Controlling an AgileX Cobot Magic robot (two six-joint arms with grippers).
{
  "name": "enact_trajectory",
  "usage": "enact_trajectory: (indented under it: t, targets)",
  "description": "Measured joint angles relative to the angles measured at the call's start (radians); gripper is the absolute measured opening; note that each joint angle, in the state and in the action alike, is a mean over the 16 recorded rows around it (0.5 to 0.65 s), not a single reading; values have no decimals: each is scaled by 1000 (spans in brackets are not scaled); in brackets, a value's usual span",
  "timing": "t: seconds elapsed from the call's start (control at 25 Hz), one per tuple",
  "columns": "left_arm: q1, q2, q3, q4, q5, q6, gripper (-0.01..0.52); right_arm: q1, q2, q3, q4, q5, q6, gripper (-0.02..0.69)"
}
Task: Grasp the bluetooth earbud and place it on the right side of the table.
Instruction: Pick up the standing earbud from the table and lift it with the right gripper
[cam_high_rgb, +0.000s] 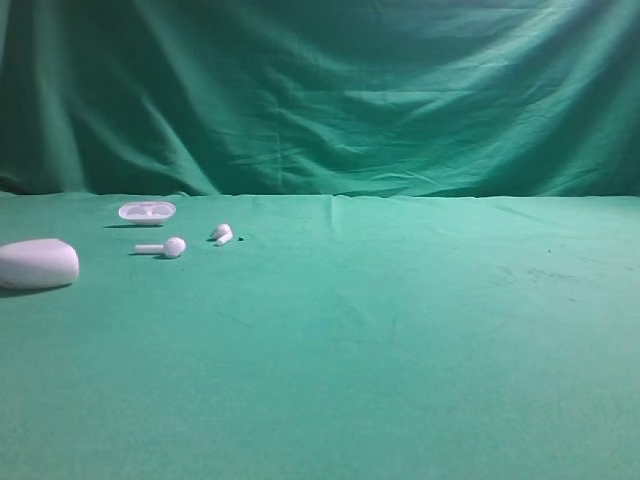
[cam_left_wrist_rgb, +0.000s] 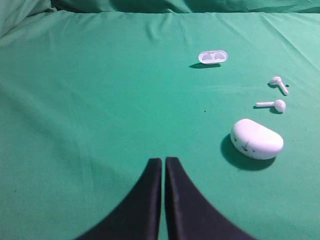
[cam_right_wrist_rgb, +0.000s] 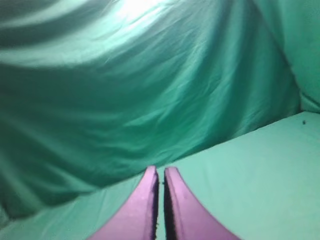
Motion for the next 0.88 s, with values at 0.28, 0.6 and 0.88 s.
enact_trajectory:
  t: [0.28,0.6,0.88]
  targets:
    - [0,0,0,0,0,0,0,0,317,-189,8,253,-98,0]
    - [0,0,0,0,0,0,0,45,691,-408,-1,467,-257,0]
    - [0,0,0,0,0,0,0,190,984,-651,-99,575,-279,0]
